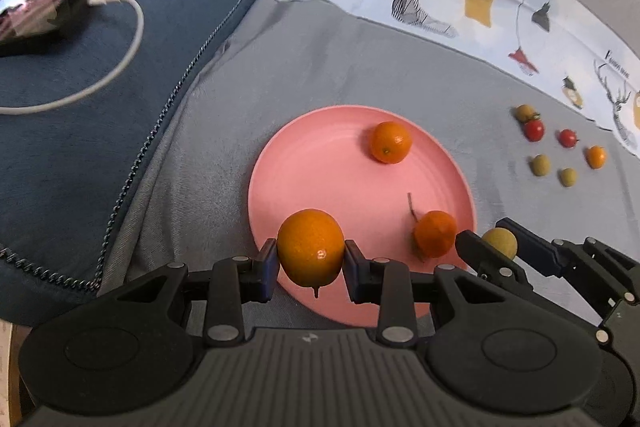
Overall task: Organize fruits
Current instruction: 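Carry both held fruits over the pink plate and lower them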
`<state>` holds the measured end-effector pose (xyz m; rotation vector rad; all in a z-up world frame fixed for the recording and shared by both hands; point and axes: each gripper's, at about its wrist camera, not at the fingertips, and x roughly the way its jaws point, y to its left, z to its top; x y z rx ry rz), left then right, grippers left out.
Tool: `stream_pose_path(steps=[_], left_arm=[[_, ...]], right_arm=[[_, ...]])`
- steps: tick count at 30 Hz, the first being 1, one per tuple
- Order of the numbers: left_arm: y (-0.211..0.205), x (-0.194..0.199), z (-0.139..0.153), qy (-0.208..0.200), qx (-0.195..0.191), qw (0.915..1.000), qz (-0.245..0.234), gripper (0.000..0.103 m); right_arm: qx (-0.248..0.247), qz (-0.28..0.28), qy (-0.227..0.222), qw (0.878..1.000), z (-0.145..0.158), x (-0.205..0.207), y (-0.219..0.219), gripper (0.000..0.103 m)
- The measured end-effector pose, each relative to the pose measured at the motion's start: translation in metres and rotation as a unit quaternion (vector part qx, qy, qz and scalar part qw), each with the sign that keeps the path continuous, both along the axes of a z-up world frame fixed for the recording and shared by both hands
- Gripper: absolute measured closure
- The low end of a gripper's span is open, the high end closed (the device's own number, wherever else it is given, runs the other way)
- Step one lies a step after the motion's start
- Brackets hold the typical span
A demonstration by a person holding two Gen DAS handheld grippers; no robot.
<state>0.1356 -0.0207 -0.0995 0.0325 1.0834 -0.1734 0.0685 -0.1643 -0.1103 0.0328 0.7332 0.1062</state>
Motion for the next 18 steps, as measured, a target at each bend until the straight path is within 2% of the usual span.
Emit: stream_pose_path(steps=[7, 15, 17, 18], left_arm=[[-0.003, 0.019, -0.019, 0.010, 0.011, 0.9999, 0.001, 0.066], [-0.003, 0.033, -0.029, 0.011, 0.018, 0.9998, 0.003, 0.065], [-0.001, 0.035, -0.027, 0.008, 0.008, 0.9999, -0.001, 0.060], [0.000, 0.035, -0.024, 0.002, -0.001, 1.0000, -0.006, 0.043]], right_arm=[[-0.006, 0.005, 0.013, 1.000, -0.015, 0.018, 0.001, 0.072], [-0.015, 0.016, 0.019, 1.000, -0.024, 0.034, 0.005, 0.072], [-0.013, 0.018, 0.012, 1.000, -0.022, 0.036, 0.005, 0.072], [-0.009, 0.017, 0.006, 1.000, -0.020, 0.036, 0.004, 0.072]])
